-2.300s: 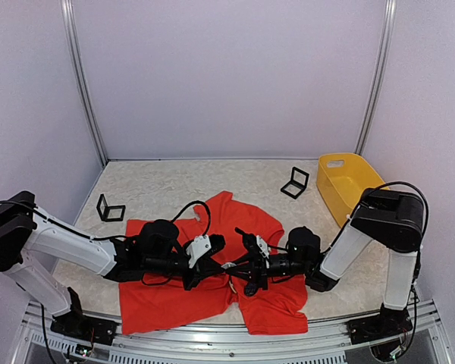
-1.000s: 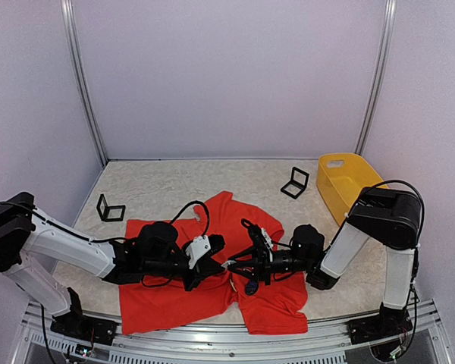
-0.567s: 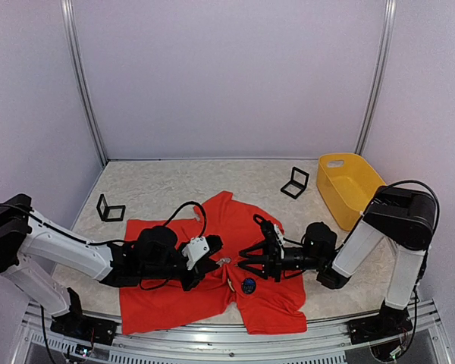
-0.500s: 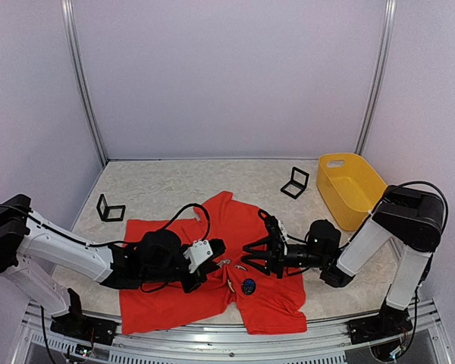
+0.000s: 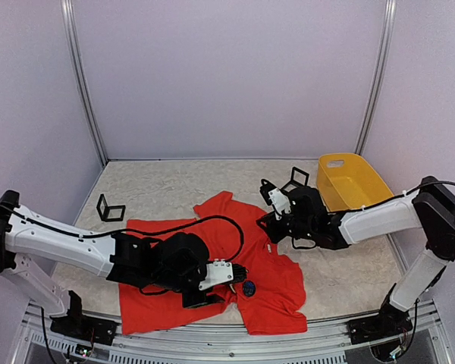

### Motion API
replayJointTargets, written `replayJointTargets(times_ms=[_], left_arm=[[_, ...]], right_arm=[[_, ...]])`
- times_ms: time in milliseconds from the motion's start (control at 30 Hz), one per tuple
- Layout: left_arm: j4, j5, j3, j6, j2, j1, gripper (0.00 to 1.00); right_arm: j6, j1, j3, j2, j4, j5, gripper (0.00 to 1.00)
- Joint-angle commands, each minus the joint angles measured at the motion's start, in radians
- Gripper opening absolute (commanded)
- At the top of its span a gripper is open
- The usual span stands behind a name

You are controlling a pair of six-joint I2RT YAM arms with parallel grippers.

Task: Pin the brooch onto the clothing

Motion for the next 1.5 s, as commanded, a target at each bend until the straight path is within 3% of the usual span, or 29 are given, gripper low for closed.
replayJointTargets(times_ms=[0, 67, 133, 267, 467, 733, 900, 1000, 1133, 1467], left_arm=[[0.085, 0.047, -0.097, -0.212, -0.205, 0.148, 0.51], [0.216, 0.076, -0.2, -0.429, -0.272, 0.305, 0.43], [0.304, 0.008, -0.29, -0.599, -0.301, 0.433, 0.39], [0.348, -0.075, -0.416, -0.776, -0.244, 0.609, 0.38], [0.376, -0.121, -0.378, -0.824, 0.005, 0.807, 0.39], [0.393, -0.065, -0.083, -0.773, 0.305, 1.0, 0.39], [0.39, -0.044, 0.063, -0.669, 0.345, 0.998, 0.39], [0.351, -0.074, 0.107, -0.617, 0.293, 0.956, 0.42], [0.274, -0.165, 0.068, -0.606, 0.131, 0.85, 0.43], [0.21, -0.131, -0.386, -0.997, -0.258, 0.639, 0.44]], right_arm=[[0.008, -0.053, 0.135, 0.078, -0.319, 0.118, 0.13], [0.008, -0.082, 0.202, 0.138, -0.374, 0.073, 0.08], [-0.003, -0.096, 0.272, 0.209, -0.43, 0.029, 0.04], [-0.019, -0.108, 0.365, 0.337, -0.503, 0.008, 0.02], [-0.028, -0.209, 0.499, 0.469, -0.59, 0.091, 0.01], [-0.121, -0.324, 0.867, 0.66, -0.698, 0.095, 0.01], [-0.19, -0.333, 1.054, 0.687, -0.782, 0.054, 0.03], [-0.235, -0.31, 1.05, 0.611, -0.804, 0.033, 0.03], [-0.211, -0.253, 0.859, 0.423, -0.775, 0.011, 0.04], [0.103, -0.024, 0.318, 0.081, -0.839, -0.104, 0.0]])
